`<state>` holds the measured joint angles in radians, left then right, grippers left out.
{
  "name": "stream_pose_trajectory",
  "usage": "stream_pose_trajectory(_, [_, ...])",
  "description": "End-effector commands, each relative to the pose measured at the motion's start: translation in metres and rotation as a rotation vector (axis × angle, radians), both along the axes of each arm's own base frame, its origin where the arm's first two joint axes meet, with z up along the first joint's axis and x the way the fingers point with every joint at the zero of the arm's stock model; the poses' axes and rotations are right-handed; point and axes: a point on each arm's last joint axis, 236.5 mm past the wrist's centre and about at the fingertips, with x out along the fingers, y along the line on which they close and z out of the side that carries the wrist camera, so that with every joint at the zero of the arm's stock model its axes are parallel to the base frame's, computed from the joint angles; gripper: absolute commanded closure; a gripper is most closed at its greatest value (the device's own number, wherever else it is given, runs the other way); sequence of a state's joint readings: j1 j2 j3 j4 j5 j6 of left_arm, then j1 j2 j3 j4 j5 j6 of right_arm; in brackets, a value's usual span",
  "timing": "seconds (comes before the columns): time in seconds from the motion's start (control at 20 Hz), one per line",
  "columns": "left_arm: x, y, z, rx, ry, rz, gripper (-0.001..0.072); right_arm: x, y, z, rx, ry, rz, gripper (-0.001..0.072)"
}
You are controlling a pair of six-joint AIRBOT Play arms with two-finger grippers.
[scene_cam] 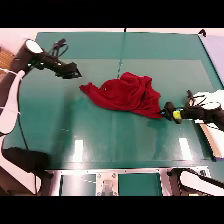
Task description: Fold the shirts.
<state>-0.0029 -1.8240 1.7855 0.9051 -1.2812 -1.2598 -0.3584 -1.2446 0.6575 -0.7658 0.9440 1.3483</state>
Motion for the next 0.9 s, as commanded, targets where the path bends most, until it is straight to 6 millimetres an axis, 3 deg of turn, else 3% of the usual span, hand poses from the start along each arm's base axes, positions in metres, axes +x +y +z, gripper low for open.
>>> stream_pose_trajectory(0.0, [0.005, 0.022, 0.001, -0.011, -0.044, -0.027, 0.0384, -0.003, -0.028, 0.008, 0.003, 0.001, -0.027, 0.0698])
stream_pose_trajectory(0.1, [-0.011, 0.009, -0.016, -0.013, -0.045, -0.148, 0.0383, -0.004, -0.029, 0.007, -0.002, 0.004, -0.023, 0.0698])
stream_pose_trajectory(0.15, [-0.024, -0.003, -0.027, -0.011, -0.052, -0.236, 0.0325, -0.003, -0.030, 0.007, -0.007, 0.001, -0.028, 0.0698])
stream_pose_trajectory(0.2, [-0.037, -0.015, -0.042, -0.006, -0.055, -0.308, 0.0068, -0.001, -0.033, 0.007, -0.016, -0.006, -0.037, 0.0698])
stream_pose_trajectory(0.25, [-0.047, -0.026, -0.054, 0.000, -0.056, -0.361, -0.0012, 0.001, -0.036, 0.007, -0.024, -0.012, -0.047, 0.0698])
stream_pose_trajectory(0.35, [-0.066, -0.047, -0.071, 0.009, -0.069, -0.468, -0.0013, 0.002, -0.039, 0.006, -0.027, -0.014, -0.056, 0.0698])
stream_pose_trajectory(0.5, [-0.081, -0.071, -0.078, 0.014, -0.089, -0.561, -0.0013, 0.002, -0.039, 0.006, -0.027, -0.015, -0.057, 0.0698])
stream_pose_trajectory(0.55, [-0.081, -0.079, -0.078, 0.020, -0.112, -0.578, 0.0008, 0.003, -0.040, 0.006, -0.029, -0.017, -0.060, 0.0698])
stream_pose_trajectory(0.6, [-0.078, -0.086, -0.078, 0.028, -0.135, -0.582, 0.0079, 0.003, -0.041, 0.006, -0.031, -0.018, -0.062, 0.0698])
stream_pose_trajectory(0.7, [-0.072, -0.100, -0.079, 0.046, -0.185, -0.585, 0.0109, 0.003, -0.041, 0.006, -0.031, -0.019, -0.062, 0.0698])
stream_pose_trajectory(0.75, [-0.073, -0.106, -0.079, 0.049, -0.195, -0.593, 0.0228, 0.003, -0.040, 0.006, -0.031, -0.018, -0.062, 0.0698])
stream_pose_trajectory(0.8, [-0.075, -0.109, -0.079, 0.053, -0.203, -0.614, 0.0592, 0.003, -0.040, 0.006, -0.031, -0.018, -0.061, 0.0698])
stream_pose_trajectory(0.85, [-0.077, -0.110, -0.077, 0.050, -0.199, -0.621, 0.0685, 0.003, -0.040, 0.007, -0.030, -0.018, -0.061, 0.0698])
